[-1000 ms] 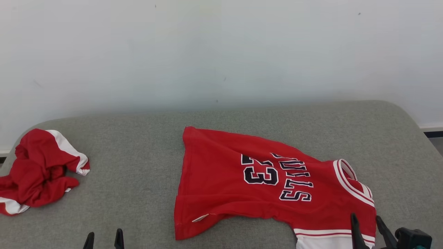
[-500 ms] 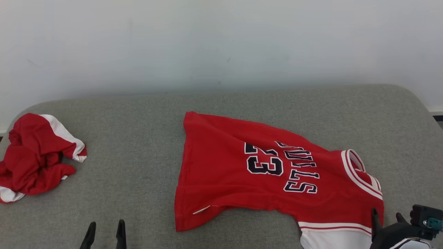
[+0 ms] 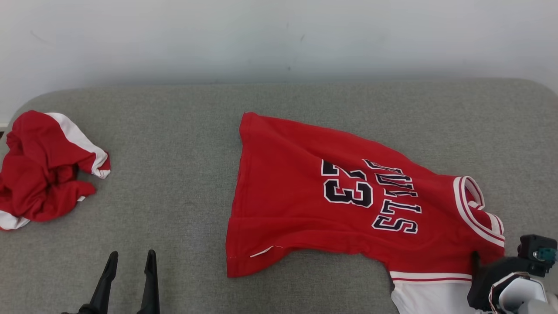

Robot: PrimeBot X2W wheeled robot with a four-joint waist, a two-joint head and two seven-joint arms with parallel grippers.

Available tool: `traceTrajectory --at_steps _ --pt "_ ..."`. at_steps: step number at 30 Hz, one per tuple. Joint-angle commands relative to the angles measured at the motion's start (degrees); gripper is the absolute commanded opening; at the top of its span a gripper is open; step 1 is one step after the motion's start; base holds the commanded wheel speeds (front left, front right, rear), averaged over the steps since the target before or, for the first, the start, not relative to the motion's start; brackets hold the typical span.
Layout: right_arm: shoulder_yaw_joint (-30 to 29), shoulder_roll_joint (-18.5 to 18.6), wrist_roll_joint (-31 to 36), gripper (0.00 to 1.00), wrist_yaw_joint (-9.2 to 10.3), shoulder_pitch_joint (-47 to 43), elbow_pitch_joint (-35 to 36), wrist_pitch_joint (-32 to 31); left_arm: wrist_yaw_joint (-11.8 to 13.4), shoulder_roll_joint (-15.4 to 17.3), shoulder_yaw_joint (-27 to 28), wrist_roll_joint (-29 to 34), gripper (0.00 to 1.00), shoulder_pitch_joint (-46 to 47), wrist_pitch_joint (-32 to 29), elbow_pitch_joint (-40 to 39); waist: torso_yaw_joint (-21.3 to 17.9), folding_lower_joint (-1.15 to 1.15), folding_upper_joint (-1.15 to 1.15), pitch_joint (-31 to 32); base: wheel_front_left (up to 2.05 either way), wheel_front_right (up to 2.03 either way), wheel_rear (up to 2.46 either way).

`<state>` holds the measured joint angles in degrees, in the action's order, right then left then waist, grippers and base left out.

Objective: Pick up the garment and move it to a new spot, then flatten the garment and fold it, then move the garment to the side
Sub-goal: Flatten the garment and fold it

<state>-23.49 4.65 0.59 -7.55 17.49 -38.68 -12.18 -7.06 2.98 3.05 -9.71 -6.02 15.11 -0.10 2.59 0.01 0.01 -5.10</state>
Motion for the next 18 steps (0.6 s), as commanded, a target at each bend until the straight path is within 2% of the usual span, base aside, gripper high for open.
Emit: traceTrajectory --at_steps 1,2,3,9,18 --pt "0.04 0.53 0.36 0.55 0.13 0.75 -0.9 -0.4 -0.03 -0.06 -0.06 0.4 1.0 0.68 0.06 -0.35 0.59 -0.01 -0.01 -1.01 0.0 0.0 0.0" --pt "0.13 0.74 0.44 0.2 0.13 1.18 -1.18 -0.26 -0.07 -0.07 -0.21 0.5 1.0 0.92 0.06 -0.42 0.7 -0.01 -0.01 -1.33 0.0 0.0 0.0" --pt "0.47 1.02 0.62 0.0 0.13 1.66 -1.44 0.1 -0.1 -0.07 -0.33 0.61 1.0 1.12 0.06 -0.47 0.8 -0.01 -0.01 -1.56 0.0 0.0 0.0" --pt "1.95 2.76 1.58 0.0 0.13 6.45 -1.25 3.48 -0.22 -0.09 -0.86 0.46 1.0 1.48 0.06 -0.63 1.24 -0.01 -0.01 -3.1 0.0 0.0 0.0" --pt "3.47 4.01 3.18 0.0 0.13 17.11 -4.11 4.07 -0.35 -0.09 -2.1 -0.02 1.0 2.71 0.06 -0.89 3.25 -0.01 -0.01 -5.78 0.0 0.0 0.0"
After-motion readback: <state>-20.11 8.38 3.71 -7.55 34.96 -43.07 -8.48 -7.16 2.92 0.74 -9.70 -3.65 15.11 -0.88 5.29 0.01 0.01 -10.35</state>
